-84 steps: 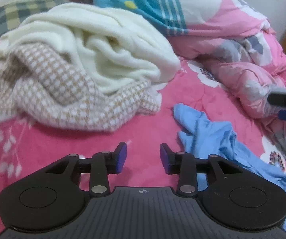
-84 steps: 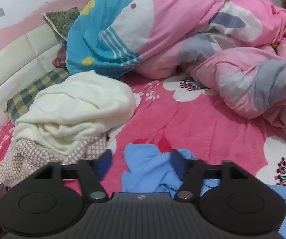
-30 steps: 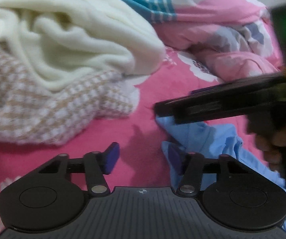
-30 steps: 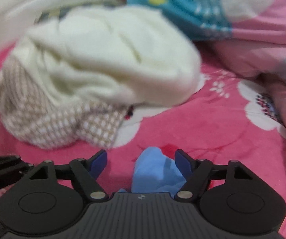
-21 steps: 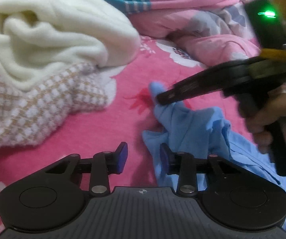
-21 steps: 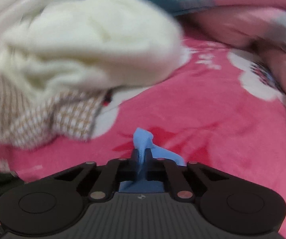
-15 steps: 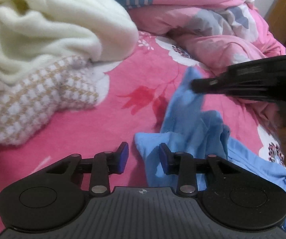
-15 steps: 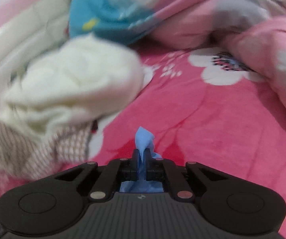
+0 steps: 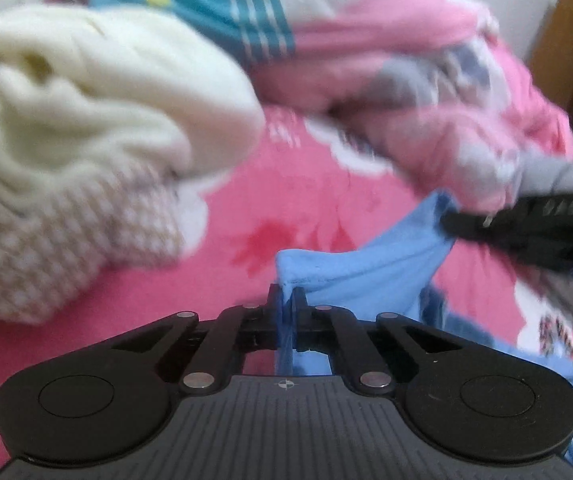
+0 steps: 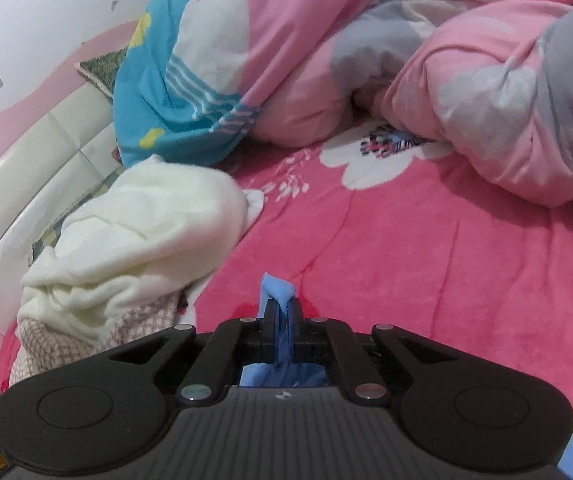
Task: Fold clothes
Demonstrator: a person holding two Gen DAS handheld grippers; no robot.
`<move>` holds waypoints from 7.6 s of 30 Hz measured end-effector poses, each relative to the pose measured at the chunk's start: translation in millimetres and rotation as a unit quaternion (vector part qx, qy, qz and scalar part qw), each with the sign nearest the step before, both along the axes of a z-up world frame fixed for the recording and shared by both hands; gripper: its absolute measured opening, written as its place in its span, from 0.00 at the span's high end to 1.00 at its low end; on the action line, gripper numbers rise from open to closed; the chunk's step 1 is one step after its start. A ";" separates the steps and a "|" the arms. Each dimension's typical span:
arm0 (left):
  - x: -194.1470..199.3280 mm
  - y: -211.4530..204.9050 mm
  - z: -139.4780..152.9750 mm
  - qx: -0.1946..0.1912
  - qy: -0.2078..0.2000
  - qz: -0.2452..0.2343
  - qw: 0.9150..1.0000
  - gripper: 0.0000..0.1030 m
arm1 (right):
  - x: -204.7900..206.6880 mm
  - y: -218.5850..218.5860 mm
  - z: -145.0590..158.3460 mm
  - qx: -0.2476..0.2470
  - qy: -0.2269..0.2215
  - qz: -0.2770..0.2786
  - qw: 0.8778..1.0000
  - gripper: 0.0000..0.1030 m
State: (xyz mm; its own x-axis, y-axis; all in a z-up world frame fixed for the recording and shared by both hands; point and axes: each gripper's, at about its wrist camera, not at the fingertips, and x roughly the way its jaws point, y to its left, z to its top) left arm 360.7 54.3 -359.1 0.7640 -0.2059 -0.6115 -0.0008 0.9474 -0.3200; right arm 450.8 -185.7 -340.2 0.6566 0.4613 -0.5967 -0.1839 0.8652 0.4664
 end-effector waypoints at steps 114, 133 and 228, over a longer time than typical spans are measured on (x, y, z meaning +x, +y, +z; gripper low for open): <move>-32.5 106.4 -41.0 0.030 0.048 0.006 0.998 0.99 | 79.0 219.2 -70.1 -0.176 0.154 0.207 0.950 0.98; -28.5 156.2 -50.6 -0.108 0.066 0.096 0.987 0.84 | 76.5 215.7 -73.4 -0.111 0.023 0.151 0.982 0.96; -299.8 190.6 -0.2 -0.099 0.261 0.044 0.959 0.81 | -121.6 133.9 4.9 -0.171 0.106 0.176 0.964 0.98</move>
